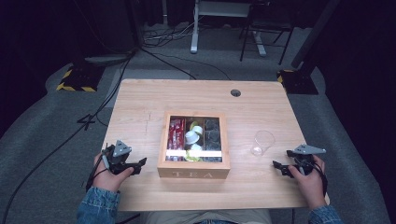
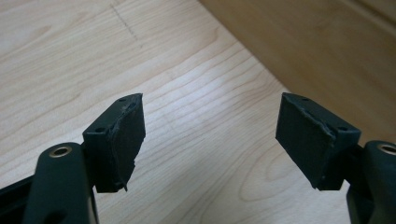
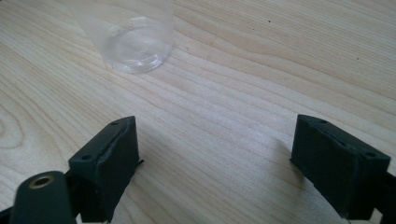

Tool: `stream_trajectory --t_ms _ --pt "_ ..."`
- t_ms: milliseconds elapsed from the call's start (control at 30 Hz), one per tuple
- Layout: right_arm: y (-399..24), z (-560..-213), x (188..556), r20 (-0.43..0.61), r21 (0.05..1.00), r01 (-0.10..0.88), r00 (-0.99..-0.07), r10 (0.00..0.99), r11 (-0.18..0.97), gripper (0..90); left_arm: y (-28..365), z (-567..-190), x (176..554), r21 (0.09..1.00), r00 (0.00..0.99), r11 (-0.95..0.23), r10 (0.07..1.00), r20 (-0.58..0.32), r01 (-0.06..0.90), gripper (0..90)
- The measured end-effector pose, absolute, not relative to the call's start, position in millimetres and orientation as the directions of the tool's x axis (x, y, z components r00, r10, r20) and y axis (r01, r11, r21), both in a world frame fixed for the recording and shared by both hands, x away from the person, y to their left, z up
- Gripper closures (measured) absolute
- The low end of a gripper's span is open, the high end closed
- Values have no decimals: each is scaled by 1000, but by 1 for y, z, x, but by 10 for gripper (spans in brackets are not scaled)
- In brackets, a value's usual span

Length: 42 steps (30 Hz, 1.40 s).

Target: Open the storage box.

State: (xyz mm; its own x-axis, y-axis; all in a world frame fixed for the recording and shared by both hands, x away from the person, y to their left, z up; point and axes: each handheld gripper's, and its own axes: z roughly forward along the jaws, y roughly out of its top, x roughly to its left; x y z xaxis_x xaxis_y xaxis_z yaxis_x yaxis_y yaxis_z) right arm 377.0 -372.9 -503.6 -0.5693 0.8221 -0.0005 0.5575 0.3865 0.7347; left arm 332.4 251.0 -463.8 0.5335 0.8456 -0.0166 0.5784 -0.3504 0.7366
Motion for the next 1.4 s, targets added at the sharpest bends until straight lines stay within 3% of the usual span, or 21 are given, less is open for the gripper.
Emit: stream_trajectory --t_ms 367,900,1033,1100,1400 --pt "-373 -504 377 -2 735 557 -570 822 387 147 238 -432 316 752 597 -370 802 -39 546 258" --pt "-373 -504 377 1 735 558 -570 822 385 147 205 -428 295 748 685 -423 726 -57 511 280" --pt "-373 -504 377 1 735 558 -570 822 385 147 198 -433 295 744 694 -429 717 -65 513 362" --pt "-373 -504 377 1 735 557 -570 822 386 147 197 -436 296 730 702 -437 707 -83 526 458" --pt "-373 -504 377 1 735 557 -570 822 386 147 196 -443 299 703 708 -458 700 -92 544 597"
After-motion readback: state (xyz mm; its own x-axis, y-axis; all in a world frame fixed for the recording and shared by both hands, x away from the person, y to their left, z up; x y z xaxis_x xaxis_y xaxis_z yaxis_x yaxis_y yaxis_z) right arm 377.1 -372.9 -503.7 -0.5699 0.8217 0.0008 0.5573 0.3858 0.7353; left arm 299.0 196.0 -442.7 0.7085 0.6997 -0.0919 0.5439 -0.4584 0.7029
